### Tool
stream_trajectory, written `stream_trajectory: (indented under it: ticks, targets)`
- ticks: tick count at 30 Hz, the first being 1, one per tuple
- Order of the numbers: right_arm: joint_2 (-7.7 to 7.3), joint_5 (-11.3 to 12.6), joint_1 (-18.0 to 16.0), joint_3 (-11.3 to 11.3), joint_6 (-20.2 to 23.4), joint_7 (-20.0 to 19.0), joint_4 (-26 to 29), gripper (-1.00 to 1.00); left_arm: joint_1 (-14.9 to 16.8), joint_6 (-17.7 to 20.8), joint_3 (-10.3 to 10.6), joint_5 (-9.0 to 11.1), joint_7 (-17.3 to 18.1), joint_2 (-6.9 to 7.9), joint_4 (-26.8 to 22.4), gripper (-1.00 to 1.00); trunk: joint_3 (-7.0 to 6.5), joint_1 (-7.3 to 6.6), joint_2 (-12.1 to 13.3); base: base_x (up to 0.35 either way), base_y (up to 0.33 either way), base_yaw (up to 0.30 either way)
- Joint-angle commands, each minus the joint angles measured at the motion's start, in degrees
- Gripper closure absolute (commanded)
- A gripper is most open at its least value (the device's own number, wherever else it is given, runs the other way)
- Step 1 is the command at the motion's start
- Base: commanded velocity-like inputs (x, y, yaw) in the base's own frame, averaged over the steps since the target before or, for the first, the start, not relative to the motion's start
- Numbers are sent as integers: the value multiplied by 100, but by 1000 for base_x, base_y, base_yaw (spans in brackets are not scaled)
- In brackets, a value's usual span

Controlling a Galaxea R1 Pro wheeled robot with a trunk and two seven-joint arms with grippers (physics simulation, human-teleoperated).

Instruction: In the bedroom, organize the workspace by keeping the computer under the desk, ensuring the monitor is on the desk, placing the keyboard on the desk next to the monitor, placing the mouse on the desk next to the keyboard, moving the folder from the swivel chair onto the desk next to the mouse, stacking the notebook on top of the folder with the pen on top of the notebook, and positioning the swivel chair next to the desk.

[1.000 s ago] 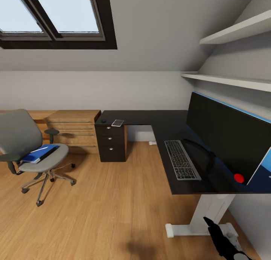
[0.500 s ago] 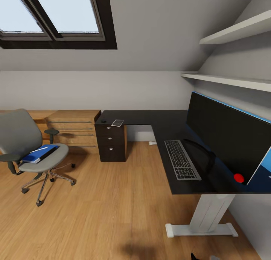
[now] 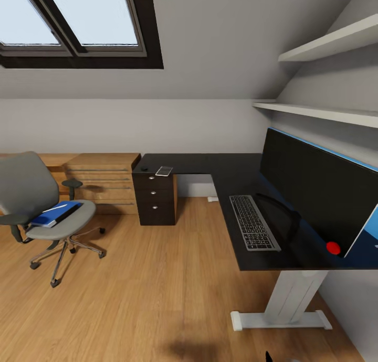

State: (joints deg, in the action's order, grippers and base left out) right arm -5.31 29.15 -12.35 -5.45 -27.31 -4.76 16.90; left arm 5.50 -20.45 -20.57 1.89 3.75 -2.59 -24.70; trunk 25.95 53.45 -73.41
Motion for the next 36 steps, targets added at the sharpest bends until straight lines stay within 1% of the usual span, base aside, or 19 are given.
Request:
stream_trajectory:
  ticks: [1, 2, 4, 7, 11, 14, 18, 24, 31, 36]
  targets:
    - [37, -53, -5, -134, -162, -13, -12, -100, 4, -17, -31, 21, 48, -5, 1, -100, 6, 0, -3, 0, 0, 0]
    - [76, -178, -5, -211, -247, -3, -16, -100, 4, -22, -31, 21, 54, -5, 1, -100, 6, 0, -3, 0, 0, 0]
    - [135, -339, -5, -280, -322, 8, -34, -100, 4, -26, -31, 21, 59, -5, 1, -100, 6, 0, -3, 0, 0, 0]
    - [191, -459, -5, -323, -382, 8, -42, -100, 4, -28, -32, 22, 62, 0, 0, -100, 6, 0, -3, 0, 0, 0]
    - [222, -526, -5, -340, -425, 2, -63, -100, 3, -42, -27, 22, 65, 1, 0, -100, 6, 0, -3, 0, 24, 0]
    - [225, -531, -5, -335, -431, 0, -77, -100, 4, -46, -22, 22, 70, 0, 0, -100, 6, 0, -3, 0, 228, 0]
    - [252, -481, -5, -320, -462, 9, -67, -100, 4, -42, -18, 22, 72, -2, 0, -100, 6, 0, -3, 0, 285, 0]
    - [437, -472, -5, -310, -475, 34, -74, -100, 4, -41, -3, 6, 73, -13, 0, -100, 8, 0, -3, 6, 303, 22]
    - [480, -472, -5, -308, -479, 162, -79, -100, 4, -39, 7, 5, 73, -14, 0, -100, 28, 0, -3, 93, 305, 158]
    - [486, -473, -5, -308, -485, 205, -75, -100, 3, -33, 9, 4, 73, -14, 6, -100, 33, 0, -3, 136, 296, 47]
